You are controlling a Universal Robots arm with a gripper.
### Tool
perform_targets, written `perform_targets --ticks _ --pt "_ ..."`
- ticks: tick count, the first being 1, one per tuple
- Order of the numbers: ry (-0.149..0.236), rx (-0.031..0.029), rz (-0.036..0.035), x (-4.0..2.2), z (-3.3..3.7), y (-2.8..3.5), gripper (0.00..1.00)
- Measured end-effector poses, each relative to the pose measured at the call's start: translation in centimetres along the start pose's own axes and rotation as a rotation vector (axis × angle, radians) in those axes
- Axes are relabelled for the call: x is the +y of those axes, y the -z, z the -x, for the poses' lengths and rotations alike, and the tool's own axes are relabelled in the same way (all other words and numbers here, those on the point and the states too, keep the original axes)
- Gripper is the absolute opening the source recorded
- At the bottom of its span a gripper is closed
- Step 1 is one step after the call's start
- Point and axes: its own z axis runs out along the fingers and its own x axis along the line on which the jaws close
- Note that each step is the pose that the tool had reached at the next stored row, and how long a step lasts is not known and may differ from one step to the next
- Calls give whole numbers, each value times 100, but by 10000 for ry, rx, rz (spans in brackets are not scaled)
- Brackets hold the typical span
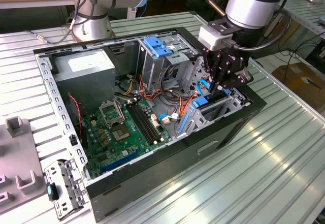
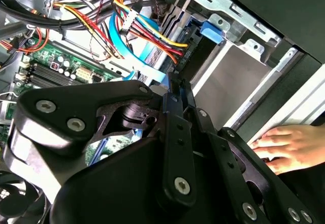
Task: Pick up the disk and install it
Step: 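Insert the second disk wire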
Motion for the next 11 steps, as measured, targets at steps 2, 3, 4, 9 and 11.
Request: perform_targets --ticks 2,3,4,9,11 --pt "-2 -1 -17 -1 -1 -1 16" --pt "-2 -2 -52 -1 -1 -1 16" --pt "-2 -2 -77 0 -1 -1 16" --pt "-12 -128 -148 4 0 -3 16" --pt "-29 -367 -145 5 -1 -7 16"
